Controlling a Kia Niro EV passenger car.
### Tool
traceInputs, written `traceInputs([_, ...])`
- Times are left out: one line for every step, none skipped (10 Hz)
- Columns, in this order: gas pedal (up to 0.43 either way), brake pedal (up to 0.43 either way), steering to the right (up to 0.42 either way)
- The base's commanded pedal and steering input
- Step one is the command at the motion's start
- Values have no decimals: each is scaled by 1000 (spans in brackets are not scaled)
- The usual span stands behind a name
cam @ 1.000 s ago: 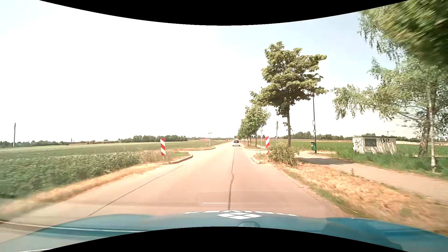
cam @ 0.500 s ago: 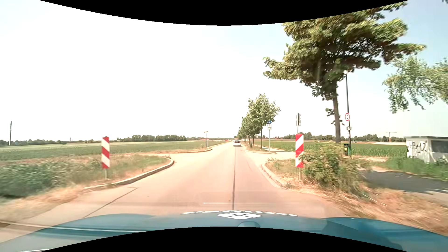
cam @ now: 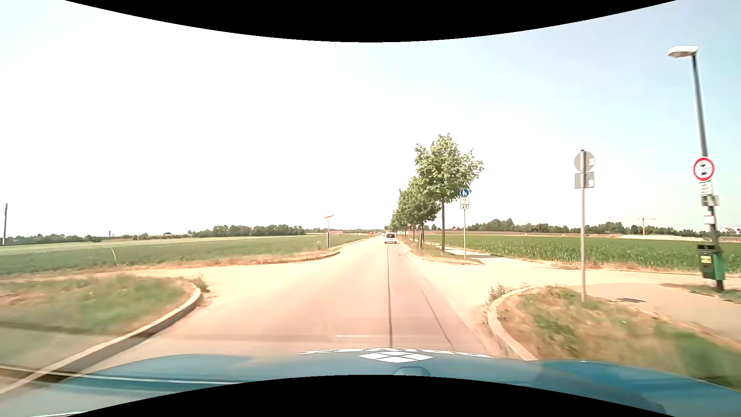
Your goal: Follow the waypoints while adhering to traffic rules and regulations
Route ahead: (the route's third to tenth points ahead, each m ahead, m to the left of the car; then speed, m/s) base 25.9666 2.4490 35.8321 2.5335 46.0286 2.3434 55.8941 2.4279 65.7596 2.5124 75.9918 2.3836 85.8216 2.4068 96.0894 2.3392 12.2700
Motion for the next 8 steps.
traceInputs([138, 0, 4])
traceInputs([138, 0, 4])
traceInputs([138, 0, 4])
traceInputs([138, 0, 4])
traceInputs([138, 0, 4])
traceInputs([138, 0, 3])
traceInputs([138, 0, 3])
traceInputs([138, 0, 3])
